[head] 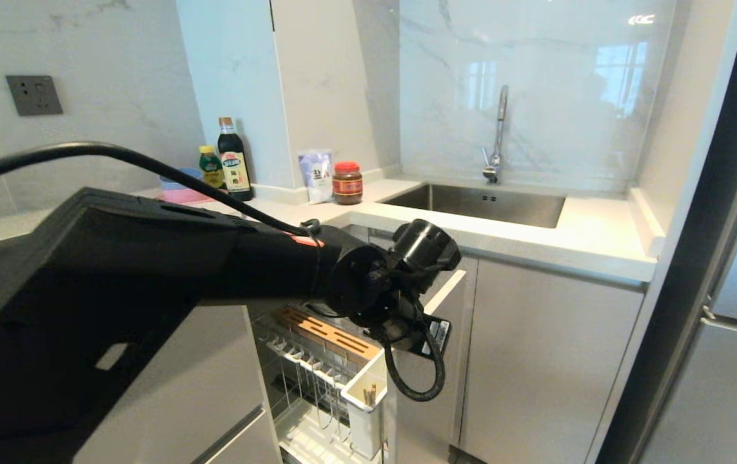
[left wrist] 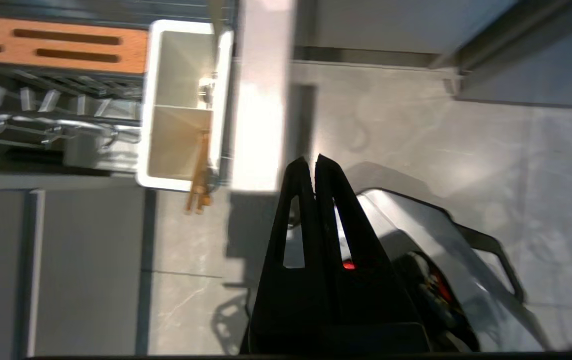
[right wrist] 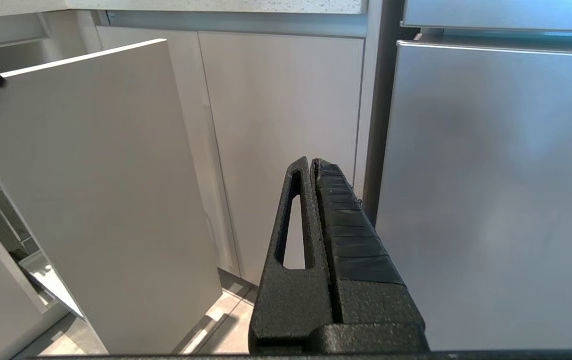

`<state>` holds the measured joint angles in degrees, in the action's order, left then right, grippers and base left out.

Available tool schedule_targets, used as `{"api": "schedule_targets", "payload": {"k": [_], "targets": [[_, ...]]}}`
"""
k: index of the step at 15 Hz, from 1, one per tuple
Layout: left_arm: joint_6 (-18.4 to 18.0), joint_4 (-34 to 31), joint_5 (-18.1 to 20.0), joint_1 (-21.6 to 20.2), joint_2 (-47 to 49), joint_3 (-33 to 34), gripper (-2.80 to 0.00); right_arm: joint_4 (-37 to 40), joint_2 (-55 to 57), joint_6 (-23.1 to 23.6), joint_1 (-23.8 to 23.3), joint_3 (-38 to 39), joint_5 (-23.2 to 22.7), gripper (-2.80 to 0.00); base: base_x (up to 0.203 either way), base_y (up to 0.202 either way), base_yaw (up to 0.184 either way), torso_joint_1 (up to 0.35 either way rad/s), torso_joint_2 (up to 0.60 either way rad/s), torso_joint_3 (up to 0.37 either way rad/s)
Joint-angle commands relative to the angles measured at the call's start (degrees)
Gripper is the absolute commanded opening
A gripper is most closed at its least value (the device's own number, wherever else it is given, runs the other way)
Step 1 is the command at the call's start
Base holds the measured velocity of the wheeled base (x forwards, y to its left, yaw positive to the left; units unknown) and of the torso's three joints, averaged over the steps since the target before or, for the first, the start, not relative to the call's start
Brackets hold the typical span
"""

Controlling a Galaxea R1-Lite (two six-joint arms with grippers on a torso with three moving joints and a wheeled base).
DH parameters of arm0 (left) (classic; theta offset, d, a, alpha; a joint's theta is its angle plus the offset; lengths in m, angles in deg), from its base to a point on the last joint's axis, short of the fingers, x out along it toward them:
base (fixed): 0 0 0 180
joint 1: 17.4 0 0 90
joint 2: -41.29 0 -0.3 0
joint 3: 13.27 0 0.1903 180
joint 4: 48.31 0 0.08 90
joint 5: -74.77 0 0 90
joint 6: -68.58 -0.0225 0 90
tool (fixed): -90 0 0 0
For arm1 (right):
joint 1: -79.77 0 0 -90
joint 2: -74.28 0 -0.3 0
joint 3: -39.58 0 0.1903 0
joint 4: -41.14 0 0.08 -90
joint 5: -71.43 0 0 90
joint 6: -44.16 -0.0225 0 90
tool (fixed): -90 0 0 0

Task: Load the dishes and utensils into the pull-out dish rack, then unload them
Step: Close the cupboard

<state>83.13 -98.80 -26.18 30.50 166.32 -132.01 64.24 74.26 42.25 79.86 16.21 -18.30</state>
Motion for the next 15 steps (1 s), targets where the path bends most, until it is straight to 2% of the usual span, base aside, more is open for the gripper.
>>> {"api": "schedule_targets", "payload": {"k": [1, 7, 10, 12, 15], "targets": [[0.1, 0.0, -3.1, -0.1, 3.0, -1.0, -2.8, 0.0, -0.2, 0.0, 0.0, 0.1, 0.0, -2.8, 0.0, 0.0, 0.0, 0.0, 0.0, 0.0], [0.2, 0.0, -8.2, -0.2, 3.5, -1.7, -2.8, 0.0, -0.2, 0.0, 0.0, 0.1, 0.0, -2.8, 0.0, 0.0, 0.0, 0.0, 0.0, 0.0], [0.2, 0.3, -13.7, -1.0, 3.3, -1.9, -2.8, 0.0, -0.2, 0.0, 0.0, 0.1, 0.0, -2.8, 0.0, 0.0, 0.0, 0.0, 0.0, 0.0], [0.2, 0.5, -15.9, -1.4, 3.2, -2.0, -2.8, 0.0, -0.2, 0.0, 0.0, 0.1, 0.0, -2.8, 0.0, 0.0, 0.0, 0.0, 0.0, 0.0], [-0.1, 0.6, -16.5, -3.1, 3.4, -2.4, -2.8, -0.1, -0.2, 0.0, 0.0, 0.1, 0.0, -2.8, 0.0, 0.0, 0.0, 0.0, 0.0, 0.0]]}}
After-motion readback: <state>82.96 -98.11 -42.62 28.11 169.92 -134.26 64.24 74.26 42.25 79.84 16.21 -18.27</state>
